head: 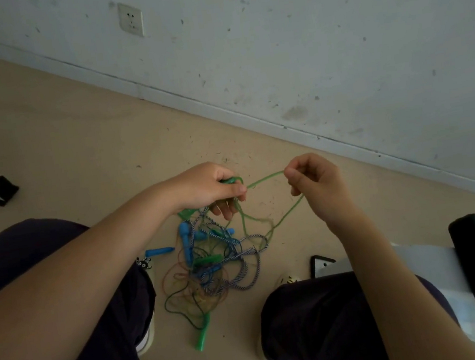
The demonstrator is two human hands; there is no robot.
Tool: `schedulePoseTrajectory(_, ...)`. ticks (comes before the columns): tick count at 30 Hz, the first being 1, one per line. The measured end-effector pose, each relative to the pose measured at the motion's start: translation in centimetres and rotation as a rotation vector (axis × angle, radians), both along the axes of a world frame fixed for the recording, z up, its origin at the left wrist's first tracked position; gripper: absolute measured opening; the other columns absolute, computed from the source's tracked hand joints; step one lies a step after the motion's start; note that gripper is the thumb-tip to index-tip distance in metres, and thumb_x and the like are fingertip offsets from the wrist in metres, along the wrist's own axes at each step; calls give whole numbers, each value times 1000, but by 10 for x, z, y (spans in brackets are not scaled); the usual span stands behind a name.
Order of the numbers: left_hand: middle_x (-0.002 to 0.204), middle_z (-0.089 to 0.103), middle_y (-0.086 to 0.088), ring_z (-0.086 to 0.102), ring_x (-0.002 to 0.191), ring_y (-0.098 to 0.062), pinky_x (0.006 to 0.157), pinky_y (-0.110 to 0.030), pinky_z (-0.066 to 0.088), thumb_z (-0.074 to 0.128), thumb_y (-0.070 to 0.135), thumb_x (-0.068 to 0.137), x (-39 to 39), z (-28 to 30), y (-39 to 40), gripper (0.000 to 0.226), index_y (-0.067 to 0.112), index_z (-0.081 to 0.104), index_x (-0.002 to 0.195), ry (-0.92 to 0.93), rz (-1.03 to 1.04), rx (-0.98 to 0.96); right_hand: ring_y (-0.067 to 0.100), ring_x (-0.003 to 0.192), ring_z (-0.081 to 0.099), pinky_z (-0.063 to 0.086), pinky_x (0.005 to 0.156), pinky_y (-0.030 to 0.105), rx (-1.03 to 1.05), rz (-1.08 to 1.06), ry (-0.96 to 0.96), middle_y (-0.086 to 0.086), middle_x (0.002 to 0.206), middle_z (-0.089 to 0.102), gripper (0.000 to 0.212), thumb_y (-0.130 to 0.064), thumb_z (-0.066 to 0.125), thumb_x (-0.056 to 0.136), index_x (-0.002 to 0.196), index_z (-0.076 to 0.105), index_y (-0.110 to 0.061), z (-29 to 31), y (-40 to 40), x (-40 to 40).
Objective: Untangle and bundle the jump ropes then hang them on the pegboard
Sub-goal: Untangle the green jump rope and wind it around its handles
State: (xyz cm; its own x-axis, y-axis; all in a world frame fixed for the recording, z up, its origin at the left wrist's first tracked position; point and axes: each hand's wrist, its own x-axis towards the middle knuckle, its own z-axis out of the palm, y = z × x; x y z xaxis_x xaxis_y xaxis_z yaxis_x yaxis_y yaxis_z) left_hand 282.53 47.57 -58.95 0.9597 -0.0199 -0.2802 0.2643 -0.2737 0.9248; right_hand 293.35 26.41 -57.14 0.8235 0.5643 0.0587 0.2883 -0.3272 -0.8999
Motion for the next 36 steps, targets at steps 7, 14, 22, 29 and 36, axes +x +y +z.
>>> schedulePoseTrajectory(7,57,62,8,52,47,-6,50,-16,45,65,35,95,-2,0,-6,17,20,72,94,-62,23,-30,12,66,57,50,63,22,-21,271,149,2,74,63,23,-11,76,83,104,65,-14,9,5,-17)
schedulePoseTrajectory(14,55,59,9,46,45,-4,45,-14,39,73,33,88,-2,1,-2,22,14,72,97,-37,33,-54,6,46,28,28,46,16,-128,183,29,-13,48,36,6,-19,75,85,82,73,-23,7,4,-10)
schedulePoseTrajectory(22,54,58,10,47,47,-3,47,-14,41,74,30,87,-8,3,4,15,16,73,88,-21,51,-26,15,64,62,51,71,35,-66,91,120,0,72,67,9,-16,68,90,99,66,-17,4,-10,4)
schedulePoseTrajectory(29,59,59,7,42,45,-7,45,-16,37,71,32,90,-17,6,-1,14,19,75,88,-43,76,-111,8,54,50,45,52,24,-295,498,230,-3,67,58,40,-49,79,75,112,67,-38,14,1,-22)
schedulePoseTrajectory(36,57,47,9,36,47,-8,48,-18,35,69,31,92,-39,-15,-13,18,14,73,94,-23,303,-250,8,101,67,48,99,37,-410,497,264,-8,105,73,47,-71,59,81,100,75,-32,8,-15,-32)
